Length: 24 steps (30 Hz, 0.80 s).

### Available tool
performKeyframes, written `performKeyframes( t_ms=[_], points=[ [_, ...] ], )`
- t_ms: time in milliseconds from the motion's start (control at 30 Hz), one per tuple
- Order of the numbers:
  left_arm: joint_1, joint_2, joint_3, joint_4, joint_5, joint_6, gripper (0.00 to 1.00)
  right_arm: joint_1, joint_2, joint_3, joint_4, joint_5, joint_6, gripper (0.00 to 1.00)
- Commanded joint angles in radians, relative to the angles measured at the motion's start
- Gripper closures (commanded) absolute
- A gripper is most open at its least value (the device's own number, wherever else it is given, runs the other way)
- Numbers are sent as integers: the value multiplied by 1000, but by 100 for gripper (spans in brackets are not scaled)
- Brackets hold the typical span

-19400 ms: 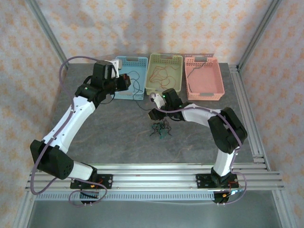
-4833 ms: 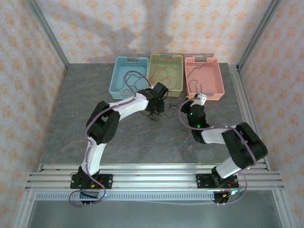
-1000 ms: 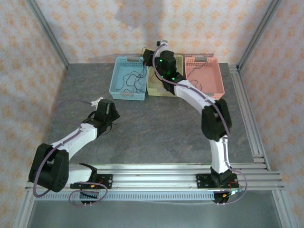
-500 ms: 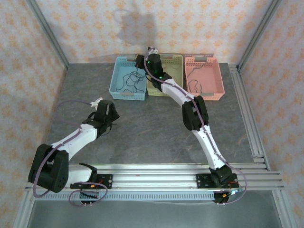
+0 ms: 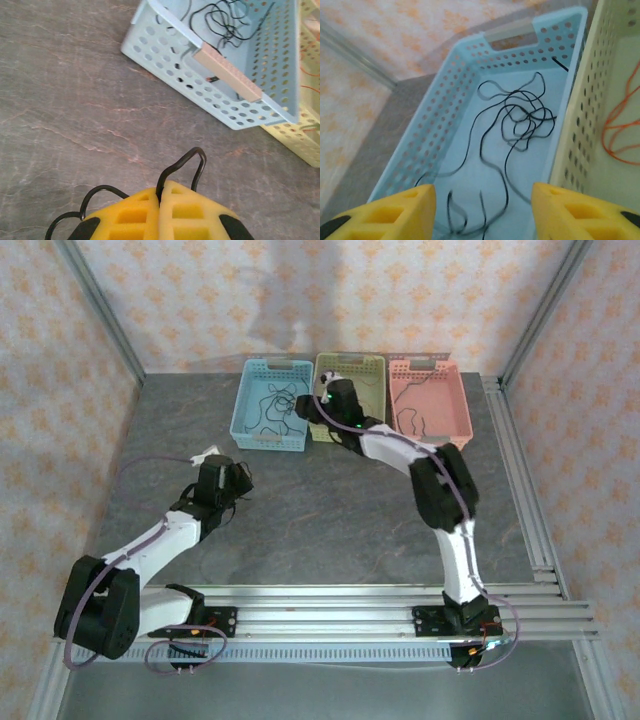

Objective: Untangle the cables

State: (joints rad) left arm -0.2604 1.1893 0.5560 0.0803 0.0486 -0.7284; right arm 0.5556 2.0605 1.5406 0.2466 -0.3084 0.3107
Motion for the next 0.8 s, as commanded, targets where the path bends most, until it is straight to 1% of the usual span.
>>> performKeyframes(
  t_ms=[0,133,167,233,333,433,633,767],
  points=[
    [-8,-28,-18,85,63,39,100,6,-251,-219,214,19,-100,45],
    [-26,-54,-33,118,78,59,100,8,-418,-509,373,31,-121,45],
    [-30,-55,-33,124,84,63,100,7,-441,-561,398,16,-118,47],
    [-38,-62,-38,146,109,75,100,11,-465,-655,466,-43,-115,50],
    [-60,-73,-44,178,144,103,100,28,-450,-743,558,-85,-115,51],
    [-84,-63,-25,181,173,136,100,58,-405,-784,613,-100,-138,51],
    [-105,-5,36,171,264,169,100,156,-354,-762,549,-55,-275,51],
    [-108,2,46,200,283,164,100,170,-345,-767,570,-35,-284,50]
  ],
)
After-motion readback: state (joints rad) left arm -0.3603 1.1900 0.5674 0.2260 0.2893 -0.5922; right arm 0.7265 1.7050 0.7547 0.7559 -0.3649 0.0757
